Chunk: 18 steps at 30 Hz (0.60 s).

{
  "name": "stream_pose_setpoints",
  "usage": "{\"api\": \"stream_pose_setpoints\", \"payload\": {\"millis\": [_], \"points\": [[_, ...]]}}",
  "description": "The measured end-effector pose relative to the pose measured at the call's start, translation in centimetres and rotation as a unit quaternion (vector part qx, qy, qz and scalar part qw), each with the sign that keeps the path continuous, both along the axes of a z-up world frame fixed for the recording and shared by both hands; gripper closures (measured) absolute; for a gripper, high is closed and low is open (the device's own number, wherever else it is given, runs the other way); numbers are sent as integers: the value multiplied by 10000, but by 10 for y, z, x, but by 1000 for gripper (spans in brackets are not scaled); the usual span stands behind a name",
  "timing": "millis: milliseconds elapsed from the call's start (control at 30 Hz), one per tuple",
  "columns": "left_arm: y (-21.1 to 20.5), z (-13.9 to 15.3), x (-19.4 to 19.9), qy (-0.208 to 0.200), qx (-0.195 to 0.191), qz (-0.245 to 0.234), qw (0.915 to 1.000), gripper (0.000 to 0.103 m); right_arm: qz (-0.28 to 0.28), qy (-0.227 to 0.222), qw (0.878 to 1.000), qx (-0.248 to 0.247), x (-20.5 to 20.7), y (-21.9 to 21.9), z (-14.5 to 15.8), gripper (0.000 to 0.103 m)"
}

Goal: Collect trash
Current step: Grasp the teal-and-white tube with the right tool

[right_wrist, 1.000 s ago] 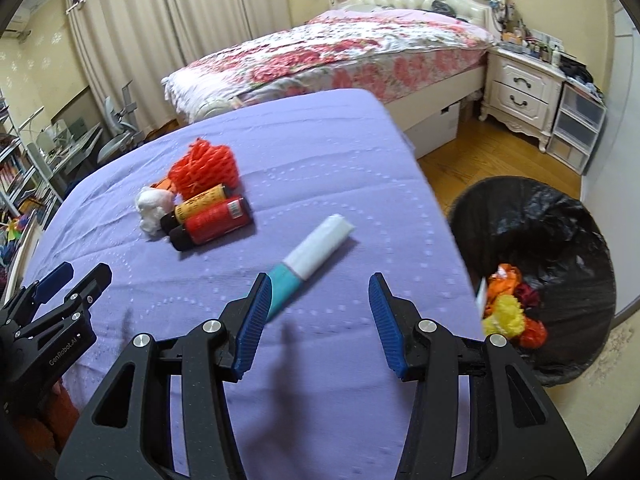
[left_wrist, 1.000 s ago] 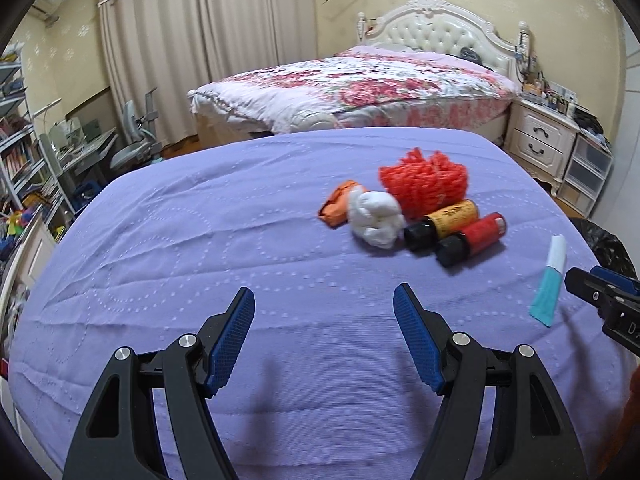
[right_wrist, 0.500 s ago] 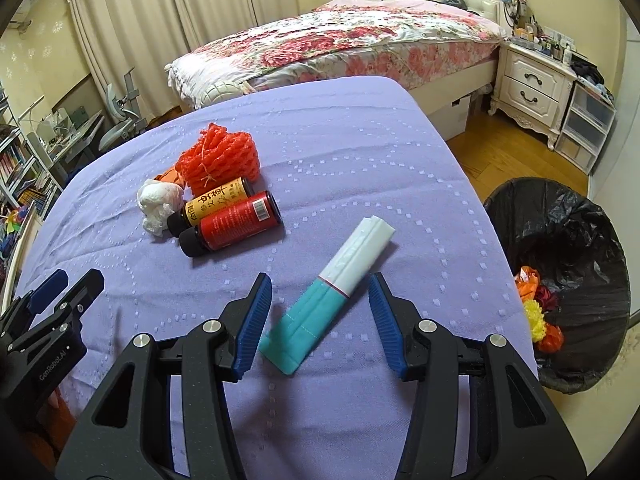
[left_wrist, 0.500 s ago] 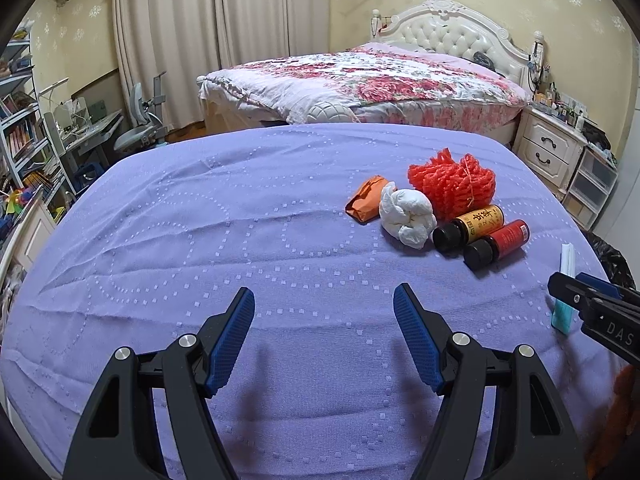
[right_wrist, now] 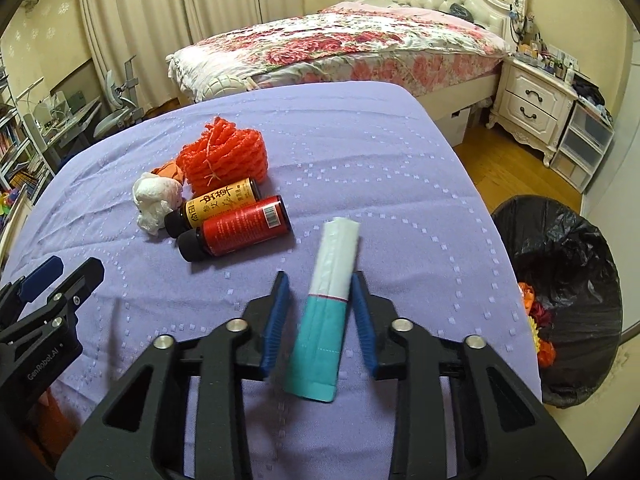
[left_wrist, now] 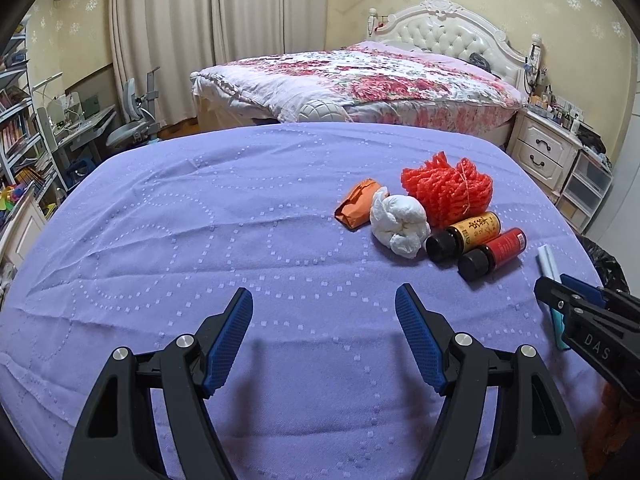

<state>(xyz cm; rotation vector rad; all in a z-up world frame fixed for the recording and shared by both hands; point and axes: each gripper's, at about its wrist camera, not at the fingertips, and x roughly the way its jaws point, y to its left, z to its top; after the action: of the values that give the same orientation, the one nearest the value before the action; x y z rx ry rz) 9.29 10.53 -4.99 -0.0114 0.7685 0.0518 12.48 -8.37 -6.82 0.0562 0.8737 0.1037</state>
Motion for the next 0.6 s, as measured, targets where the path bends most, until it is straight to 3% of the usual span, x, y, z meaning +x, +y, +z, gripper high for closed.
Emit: {"api": "stream_pose_setpoints", "payload": {"millis": [100, 600], "points": [[0, 0, 7, -2, -129, -2, 9999, 31, 30, -22, 10000, 0, 3, -3, 0, 84], [-14, 0, 34, 19, -194, -69, 9998, 30, 110, -28, 9999, 92, 17, -10, 1, 84]]}}
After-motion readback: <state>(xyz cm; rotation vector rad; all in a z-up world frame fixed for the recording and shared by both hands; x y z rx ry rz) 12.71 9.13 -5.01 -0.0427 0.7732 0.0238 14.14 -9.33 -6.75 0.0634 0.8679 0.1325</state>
